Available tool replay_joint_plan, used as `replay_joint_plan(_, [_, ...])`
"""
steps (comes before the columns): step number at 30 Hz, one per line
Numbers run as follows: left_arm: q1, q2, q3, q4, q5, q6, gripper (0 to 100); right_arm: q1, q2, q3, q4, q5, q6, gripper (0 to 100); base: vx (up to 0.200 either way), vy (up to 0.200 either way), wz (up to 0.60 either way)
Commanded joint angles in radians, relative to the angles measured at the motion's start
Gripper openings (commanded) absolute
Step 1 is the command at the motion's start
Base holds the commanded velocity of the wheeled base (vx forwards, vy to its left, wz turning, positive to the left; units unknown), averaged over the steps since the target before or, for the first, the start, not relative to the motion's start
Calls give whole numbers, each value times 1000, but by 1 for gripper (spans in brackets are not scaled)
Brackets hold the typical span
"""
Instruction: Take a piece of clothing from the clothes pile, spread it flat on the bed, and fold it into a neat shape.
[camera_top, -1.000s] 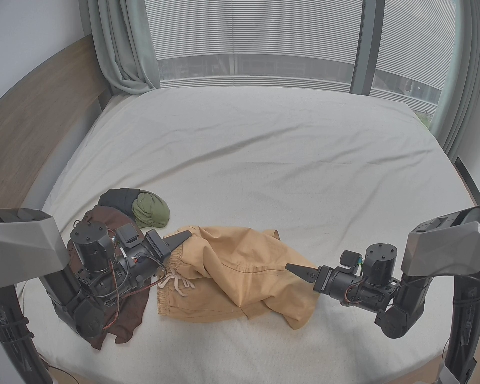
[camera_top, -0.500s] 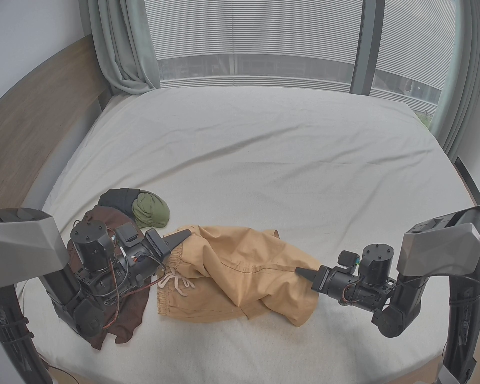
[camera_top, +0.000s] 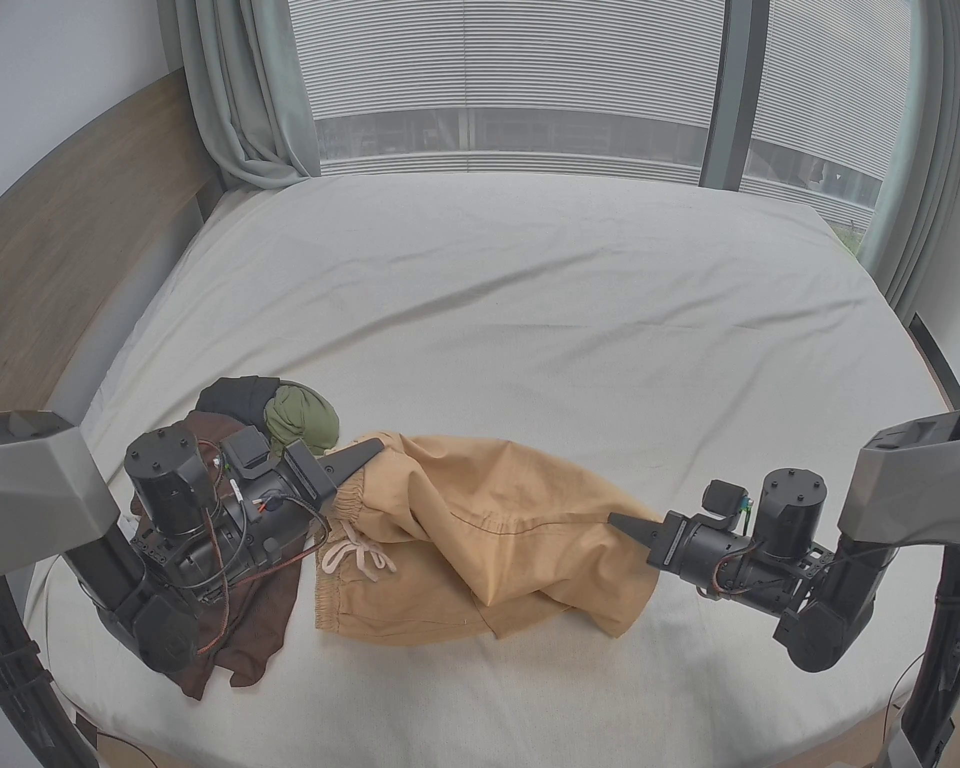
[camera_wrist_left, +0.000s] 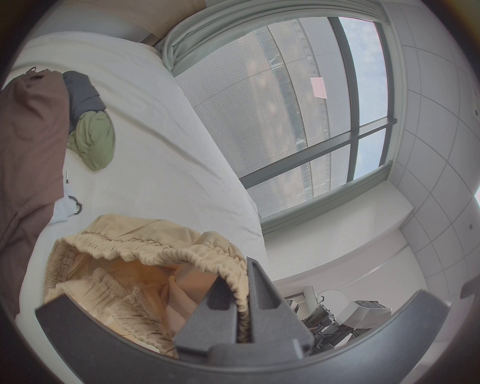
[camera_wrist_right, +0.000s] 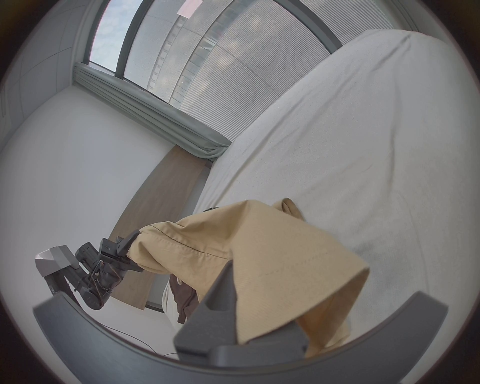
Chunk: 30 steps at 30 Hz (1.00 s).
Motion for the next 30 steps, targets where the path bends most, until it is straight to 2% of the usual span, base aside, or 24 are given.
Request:
replay_joint_plan(1, [-16,-77,7,-1,-15,1,0,7,-127,62,2,1,-6,0,0,0,0])
replay_joint_plan(6, [-19,-116,18,-1,-41,1,0,12,-172,108,3,2,-42,0,0,0,0])
replay_joint_plan(11, [-27,-151,27,-1,-43,3,0,10,-238,110,3,8,-42,0,0,0,0])
replay_joint_plan(14, [-33,-182,33,-1,-47,8,0,1,-279,127,3,45,-45,0,0,0,0])
replay_joint_plan(20, [-33,-188,45,-1,-56,14,0,-4,-338,144,5,50,-49,0,0,0,0])
replay_joint_plan(27, [-33,-194,56,-1,-78,118,0,-5,-353,99,12,65,-56,0,0,0,0])
replay_joint_plan(30, [-35,-215,58,-1,-78,124,0,-7,-356,102,12,70,-75,0,0,0,0])
